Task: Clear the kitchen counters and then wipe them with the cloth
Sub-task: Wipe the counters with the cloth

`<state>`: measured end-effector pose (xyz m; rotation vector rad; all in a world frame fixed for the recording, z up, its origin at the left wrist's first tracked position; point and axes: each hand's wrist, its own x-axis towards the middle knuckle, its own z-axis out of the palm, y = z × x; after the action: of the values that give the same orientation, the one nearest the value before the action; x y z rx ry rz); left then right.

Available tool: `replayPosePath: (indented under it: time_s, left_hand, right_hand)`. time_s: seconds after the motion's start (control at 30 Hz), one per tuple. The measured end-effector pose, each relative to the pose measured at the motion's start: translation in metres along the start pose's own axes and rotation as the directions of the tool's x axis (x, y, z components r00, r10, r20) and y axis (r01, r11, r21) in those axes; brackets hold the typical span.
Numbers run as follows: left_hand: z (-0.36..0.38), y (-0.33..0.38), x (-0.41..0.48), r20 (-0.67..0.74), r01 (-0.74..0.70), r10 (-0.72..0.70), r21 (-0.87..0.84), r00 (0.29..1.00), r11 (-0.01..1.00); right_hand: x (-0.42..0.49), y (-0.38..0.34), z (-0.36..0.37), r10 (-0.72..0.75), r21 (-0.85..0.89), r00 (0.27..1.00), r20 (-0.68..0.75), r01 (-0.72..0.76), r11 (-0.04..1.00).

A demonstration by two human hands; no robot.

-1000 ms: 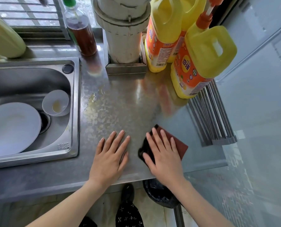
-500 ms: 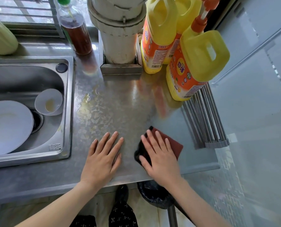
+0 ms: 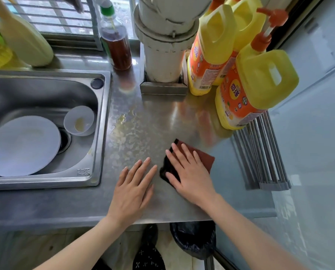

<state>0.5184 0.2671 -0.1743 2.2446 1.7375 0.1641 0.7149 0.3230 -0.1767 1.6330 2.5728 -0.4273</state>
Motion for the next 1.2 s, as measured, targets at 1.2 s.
replayPosePath:
  time_s: [1.2]
  left_hand:
    - [-0.027,-0.082,0.036,-0.085,0.509,-0.52,-0.122,0.85,0.852]
  right_hand:
    - [0.149,0.001,-0.021,0.287,0.069,0.939,-0.189,-0.278,0.958]
